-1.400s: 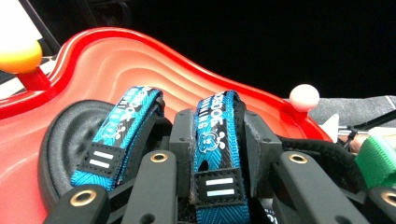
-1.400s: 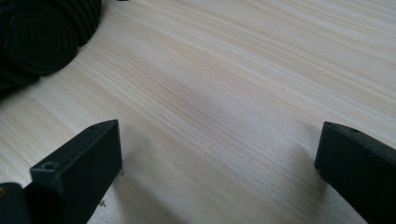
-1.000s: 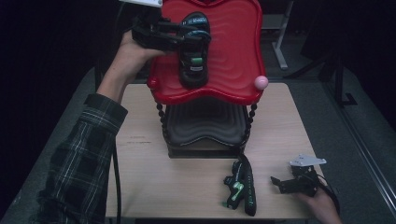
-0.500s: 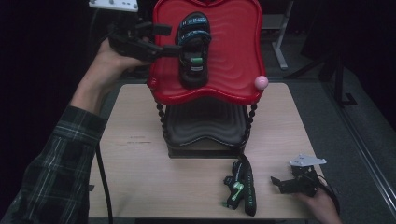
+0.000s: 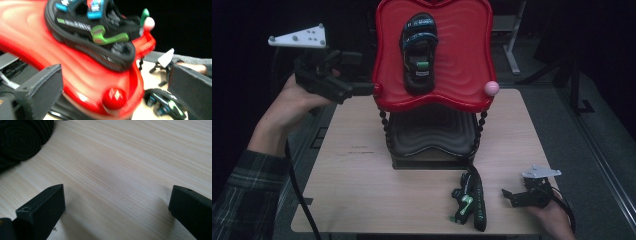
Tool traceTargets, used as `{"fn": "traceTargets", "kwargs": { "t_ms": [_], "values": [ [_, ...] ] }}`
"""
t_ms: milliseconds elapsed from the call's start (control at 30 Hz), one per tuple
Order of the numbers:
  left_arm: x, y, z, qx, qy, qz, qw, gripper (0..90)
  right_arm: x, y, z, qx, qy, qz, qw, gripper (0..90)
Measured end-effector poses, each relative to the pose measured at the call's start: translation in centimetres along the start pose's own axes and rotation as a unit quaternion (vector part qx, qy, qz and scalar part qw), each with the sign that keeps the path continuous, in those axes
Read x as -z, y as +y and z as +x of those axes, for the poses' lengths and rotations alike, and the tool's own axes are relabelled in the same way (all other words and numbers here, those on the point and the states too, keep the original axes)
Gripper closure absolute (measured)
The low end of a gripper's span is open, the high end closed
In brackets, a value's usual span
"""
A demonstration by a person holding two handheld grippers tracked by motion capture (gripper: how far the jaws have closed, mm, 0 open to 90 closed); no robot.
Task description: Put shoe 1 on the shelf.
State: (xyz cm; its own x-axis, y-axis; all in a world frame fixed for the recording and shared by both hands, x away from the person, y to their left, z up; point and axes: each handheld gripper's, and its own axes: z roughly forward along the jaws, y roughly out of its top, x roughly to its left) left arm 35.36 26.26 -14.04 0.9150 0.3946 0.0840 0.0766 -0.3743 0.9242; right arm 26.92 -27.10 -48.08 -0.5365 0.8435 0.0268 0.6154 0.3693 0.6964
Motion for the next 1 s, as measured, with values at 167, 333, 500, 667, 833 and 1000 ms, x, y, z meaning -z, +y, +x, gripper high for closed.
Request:
{"fn": "traceTargets", "kwargs": {
  "t_ms": [167,333,500,667,833,1000],
  "values": [
    [1.4,-2.0,-1.5,-0.003,0.005,0.006,1.0000,0.0,-0.2,0.2,0.0,-0.003,-0.004,0.001,1.0000,0.0],
    [2.1,-4.8,-2.8,0.000,0.003,0.023,0.9997,0.0,-0.2,0.2,0.0,-0.004,-0.004,0.001,1.0000,0.1],
    [2.0,-8.7,-3.9,0.019,0.007,0.031,0.9993,0.0,-0.2,0.4,0.1,-0.008,-0.008,0.008,0.9999,0.2],
    [1.7,-12.7,-5.1,0.031,0.026,0.053,0.9978,0.0,-0.1,0.9,0.3,-0.005,0.000,0.033,0.9995,3.1],
    [1.1,-17.2,-5.9,0.052,0.051,0.071,0.9948,0.0,0.6,1.2,0.1,-0.015,0.024,0.033,0.9990,19.2],
    [0.5,-21.1,-6.2,0.081,0.063,0.078,0.9917,0.0,1.8,1.6,0.2,-0.016,0.055,0.015,0.9983,38.2]
  ]
}}
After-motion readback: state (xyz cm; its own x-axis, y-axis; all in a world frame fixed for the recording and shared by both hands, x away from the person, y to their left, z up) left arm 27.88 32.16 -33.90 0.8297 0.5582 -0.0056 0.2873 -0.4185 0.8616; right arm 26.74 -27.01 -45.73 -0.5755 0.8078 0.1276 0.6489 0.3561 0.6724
